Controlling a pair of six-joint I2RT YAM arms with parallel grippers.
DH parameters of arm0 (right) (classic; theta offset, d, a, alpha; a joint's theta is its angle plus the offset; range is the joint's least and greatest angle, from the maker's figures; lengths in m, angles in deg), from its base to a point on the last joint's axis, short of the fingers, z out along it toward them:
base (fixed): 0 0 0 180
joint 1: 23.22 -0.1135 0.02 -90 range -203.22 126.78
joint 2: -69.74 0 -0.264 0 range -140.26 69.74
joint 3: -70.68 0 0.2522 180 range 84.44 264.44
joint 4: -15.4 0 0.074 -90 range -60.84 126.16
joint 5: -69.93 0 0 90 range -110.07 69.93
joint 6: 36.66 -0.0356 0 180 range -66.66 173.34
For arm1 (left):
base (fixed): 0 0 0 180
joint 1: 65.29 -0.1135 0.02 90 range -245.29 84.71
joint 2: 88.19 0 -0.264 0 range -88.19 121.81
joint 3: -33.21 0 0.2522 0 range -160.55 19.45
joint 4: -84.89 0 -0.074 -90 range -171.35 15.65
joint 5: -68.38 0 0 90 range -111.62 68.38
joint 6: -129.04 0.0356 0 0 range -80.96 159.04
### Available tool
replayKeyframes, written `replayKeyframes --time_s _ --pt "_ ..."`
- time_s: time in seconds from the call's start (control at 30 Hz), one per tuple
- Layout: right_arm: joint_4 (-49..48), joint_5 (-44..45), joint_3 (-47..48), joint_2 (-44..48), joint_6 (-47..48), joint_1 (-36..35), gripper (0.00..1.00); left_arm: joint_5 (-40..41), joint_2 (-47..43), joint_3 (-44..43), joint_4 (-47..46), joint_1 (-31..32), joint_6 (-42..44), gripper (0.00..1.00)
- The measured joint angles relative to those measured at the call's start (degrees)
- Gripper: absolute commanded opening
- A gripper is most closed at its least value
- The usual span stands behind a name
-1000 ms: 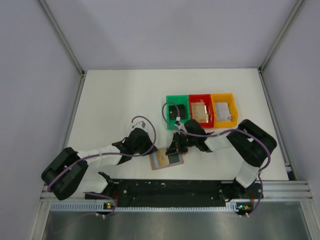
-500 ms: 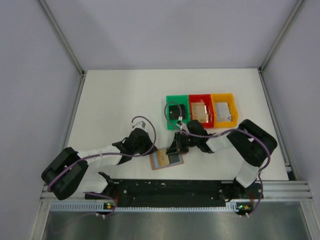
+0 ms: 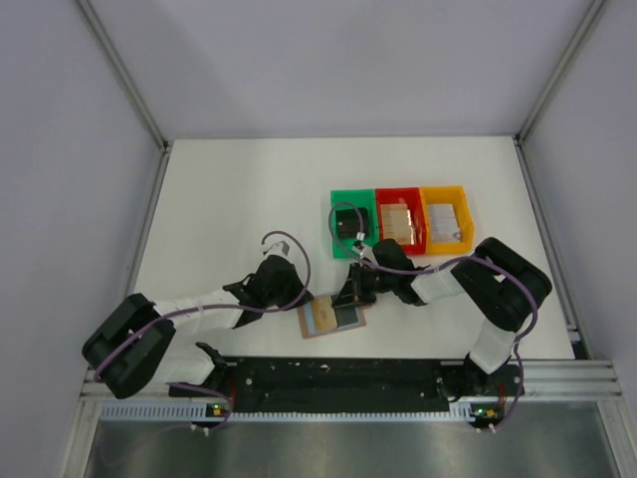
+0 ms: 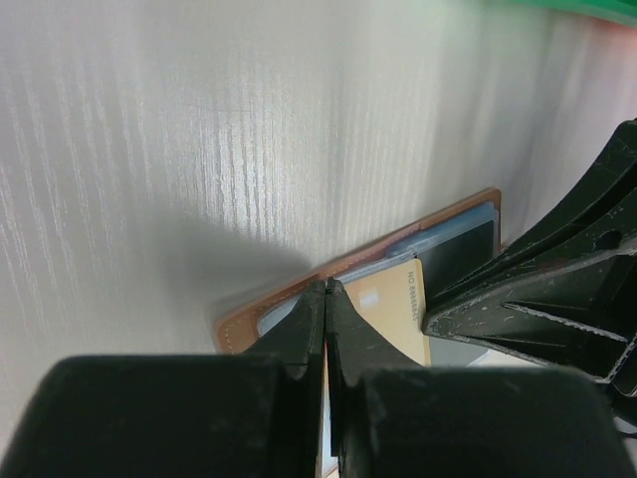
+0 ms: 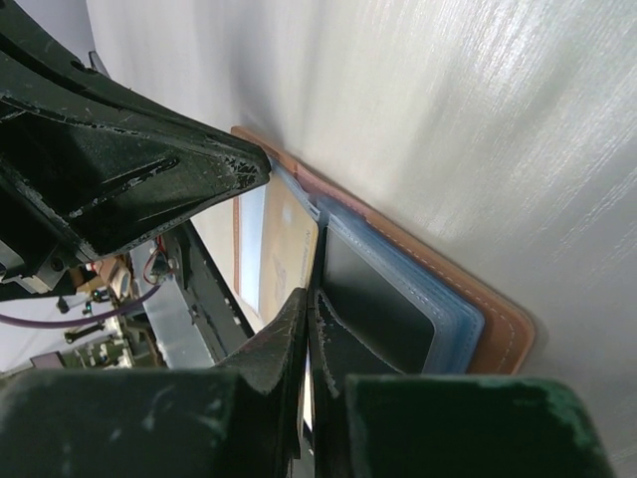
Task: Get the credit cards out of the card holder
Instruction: Remove the credit card from the card holder.
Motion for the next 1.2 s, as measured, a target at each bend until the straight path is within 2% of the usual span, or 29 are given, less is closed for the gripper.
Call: replayKeyframes --time_s 0.43,0.53,0.63,1.1,1.2 --pt "-0.87 -0.90 -1.07 0.00 0.00 1.75 0.00 0.50 -0.68 0.70 -0.02 -0.28 -0.07 0.00" --pt "-0.94 -1.18 -1.07 0.00 -0.02 1.84 0.07 0.50 -0.74 0.72 0.00 -0.37 -0.07 0.00" --pt "-1.09 -1.51 -1.07 0.00 -0.07 1.73 0.10 0.50 -1.01 0.90 0.02 -0.44 -0.07 0.00" --pt "-2.82 -2.60 0.13 -2.27 -1.64 0.35 0.09 0.44 -1.05 0.98 -0.02 -0.48 -0.09 0.00" --pt "-3.65 -2.89 0.17 -2.93 -2.05 0.20 0.01 0.42 -1.05 0.98 -0.04 -0.48 -0.09 0.00"
